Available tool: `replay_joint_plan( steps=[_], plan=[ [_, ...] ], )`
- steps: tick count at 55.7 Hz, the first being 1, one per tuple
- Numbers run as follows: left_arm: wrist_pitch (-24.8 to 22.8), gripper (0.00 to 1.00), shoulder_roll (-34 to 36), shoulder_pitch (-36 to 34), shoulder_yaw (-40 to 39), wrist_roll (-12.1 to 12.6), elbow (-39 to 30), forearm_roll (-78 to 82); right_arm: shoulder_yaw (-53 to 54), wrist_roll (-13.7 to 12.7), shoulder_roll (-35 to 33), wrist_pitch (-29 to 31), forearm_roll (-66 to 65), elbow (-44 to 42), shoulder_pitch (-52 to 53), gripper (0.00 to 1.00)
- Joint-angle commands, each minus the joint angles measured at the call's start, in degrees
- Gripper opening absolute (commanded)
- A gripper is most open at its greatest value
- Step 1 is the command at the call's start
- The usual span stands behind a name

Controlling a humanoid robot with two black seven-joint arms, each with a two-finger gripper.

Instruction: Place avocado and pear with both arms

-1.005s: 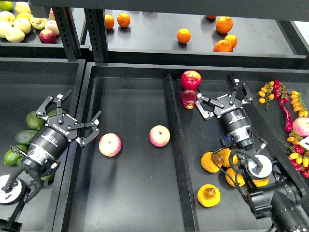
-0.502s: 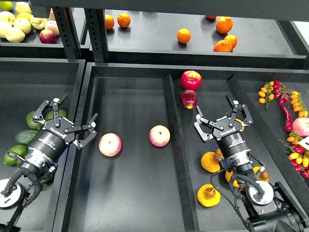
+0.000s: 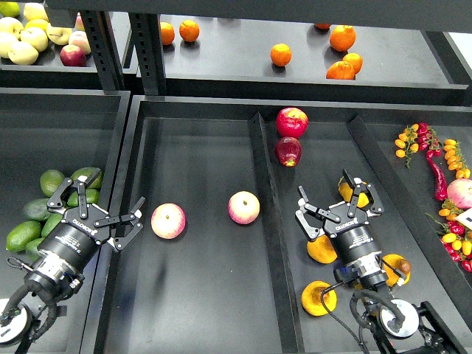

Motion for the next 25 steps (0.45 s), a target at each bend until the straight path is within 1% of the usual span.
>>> replay_joint_plan(
  steps=[1,25],
  plan=[
    [0.0,1.0,0.0,0.0,0.2,-0.1,0.0,0.0,0.0,-0.1,0.0,0.0,0.0,-0.1,0.1,0.99],
    [-0.1,1.0,0.0,0.0,0.3,-0.1,0.0,-0.1,0.2,-0.1,0.0,0.0,-0.3,-0.9,0.1,0.99]
  ],
)
